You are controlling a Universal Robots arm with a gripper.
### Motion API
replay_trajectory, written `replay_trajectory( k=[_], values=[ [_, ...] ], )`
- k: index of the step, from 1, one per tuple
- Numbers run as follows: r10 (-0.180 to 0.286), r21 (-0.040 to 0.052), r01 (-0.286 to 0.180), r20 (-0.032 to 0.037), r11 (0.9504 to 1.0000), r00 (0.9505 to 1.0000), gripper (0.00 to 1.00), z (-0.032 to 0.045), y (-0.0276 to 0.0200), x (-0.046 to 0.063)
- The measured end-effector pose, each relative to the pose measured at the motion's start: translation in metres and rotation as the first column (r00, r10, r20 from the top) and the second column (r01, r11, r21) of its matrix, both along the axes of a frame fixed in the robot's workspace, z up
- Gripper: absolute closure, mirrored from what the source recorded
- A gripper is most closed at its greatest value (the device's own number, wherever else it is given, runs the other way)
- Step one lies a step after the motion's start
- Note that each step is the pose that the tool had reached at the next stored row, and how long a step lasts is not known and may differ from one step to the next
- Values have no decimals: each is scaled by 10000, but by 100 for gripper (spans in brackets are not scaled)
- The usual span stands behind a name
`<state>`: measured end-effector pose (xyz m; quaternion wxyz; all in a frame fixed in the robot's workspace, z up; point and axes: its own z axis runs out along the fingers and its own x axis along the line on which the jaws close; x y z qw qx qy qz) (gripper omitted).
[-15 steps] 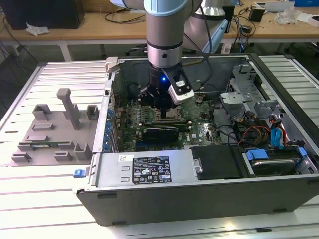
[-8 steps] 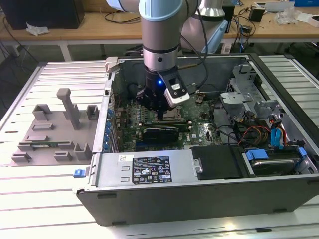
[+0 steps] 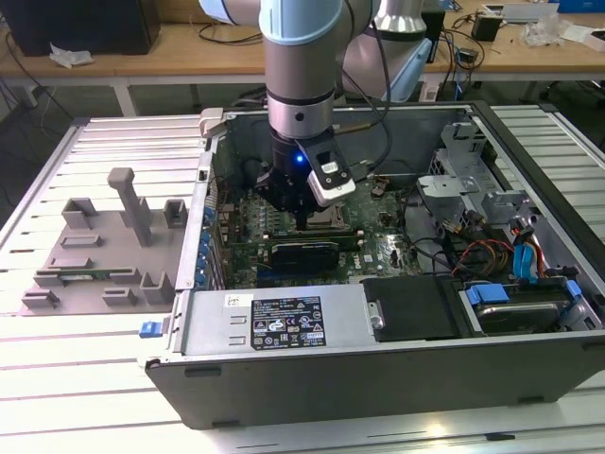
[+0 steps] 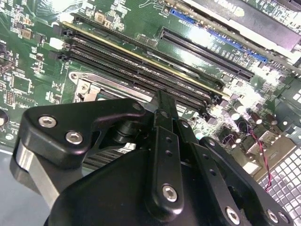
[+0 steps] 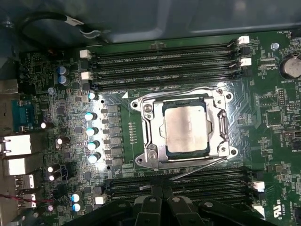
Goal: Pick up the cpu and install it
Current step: 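Install the second cpu locking lever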
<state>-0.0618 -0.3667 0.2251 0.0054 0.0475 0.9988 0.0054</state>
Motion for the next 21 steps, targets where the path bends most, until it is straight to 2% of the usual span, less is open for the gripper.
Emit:
replay_trajectory(
  k=[1,3,5,7,11,13,19,21],
  values=[
    [-2,3,2,3,10000,10000,89,-2,0,-2],
    [-1,99,1,29,10000,10000,89,-9,-2,-8],
    [-4,302,2,84,9995,10000,89,-11,-6,-15],
    [13,606,-23,177,9982,9998,89,-14,-17,-24],
    [59,887,-78,217,9960,9997,89,-26,-59,-43],
    [120,1047,-143,224,9944,9997,89,-43,-101,-52],
    [232,1164,-257,227,9929,9995,89,-102,-121,-56],
    [242,1167,-267,226,9928,9995,89,-102,-131,-61]
  ],
)
